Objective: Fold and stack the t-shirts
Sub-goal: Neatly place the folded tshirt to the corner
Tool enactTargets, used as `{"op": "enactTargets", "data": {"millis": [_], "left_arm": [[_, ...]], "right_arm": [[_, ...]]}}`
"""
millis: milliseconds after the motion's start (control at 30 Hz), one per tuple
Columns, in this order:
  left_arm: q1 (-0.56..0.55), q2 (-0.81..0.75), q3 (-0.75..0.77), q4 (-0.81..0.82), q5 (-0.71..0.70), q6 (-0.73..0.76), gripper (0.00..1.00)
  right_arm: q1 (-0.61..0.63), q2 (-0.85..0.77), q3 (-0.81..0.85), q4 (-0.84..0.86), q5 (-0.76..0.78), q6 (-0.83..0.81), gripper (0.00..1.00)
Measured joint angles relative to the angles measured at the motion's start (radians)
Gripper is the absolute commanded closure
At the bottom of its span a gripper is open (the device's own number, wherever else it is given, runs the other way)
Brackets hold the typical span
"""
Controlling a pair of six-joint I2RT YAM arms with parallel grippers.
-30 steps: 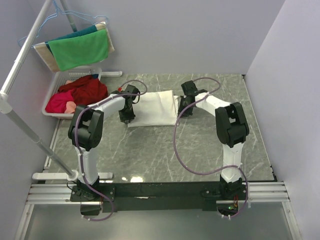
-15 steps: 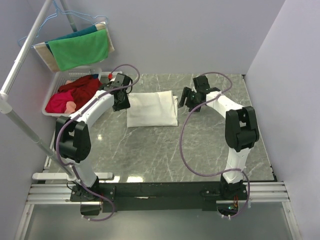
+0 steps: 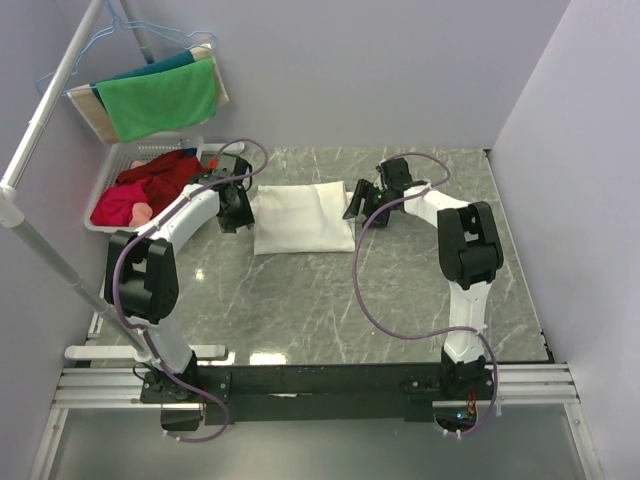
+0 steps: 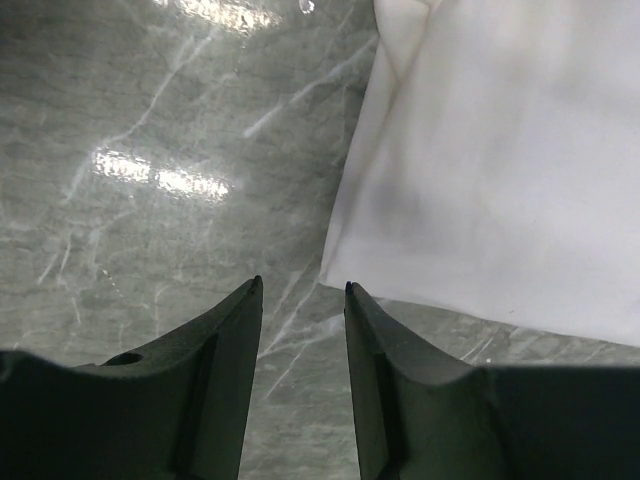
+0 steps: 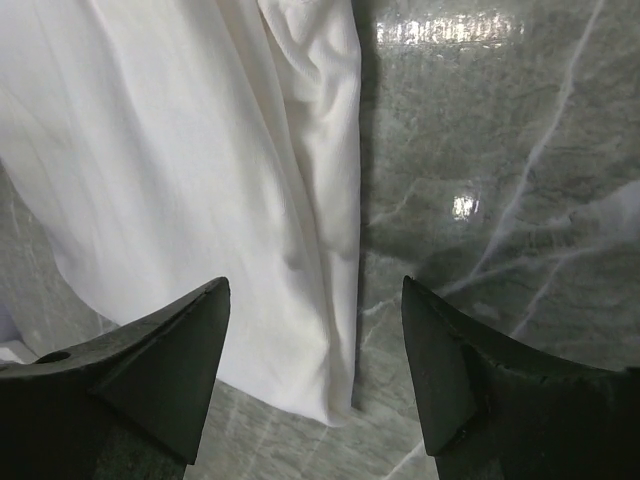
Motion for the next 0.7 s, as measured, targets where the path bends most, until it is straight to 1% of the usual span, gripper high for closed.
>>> {"op": "enactTargets", "data": {"millis": [200, 433, 567, 667, 700], "left_arm": [[0.018, 0.000, -0.009, 0.013, 0.047, 0.007, 0.55], [0.050, -0.003, -0.009, 0.016, 0.077, 0.013, 0.55], [0.065, -0.010, -0.009, 0.016, 0.092, 0.015, 0.55], [0.075, -0.017, -0.009, 0.016, 0.097, 0.016, 0.55], [0.077, -0.019, -0.009, 0.016, 0.098, 0.016, 0.55]], "right_arm": [[-0.006, 0.031, 0.000, 0.053, -0.072, 0.010, 0.25], [-0.010, 0.084, 0.006, 0.161, -0.209, 0.062, 0.27], [-0.008, 0.124, 0.042, 0.175, -0.276, 0.081, 0.28], [-0.003, 0.154, 0.078, 0.175, -0.312, 0.085, 0.33], [0.000, 0.166, 0.091, 0.169, -0.317, 0.085, 0.37]]}}
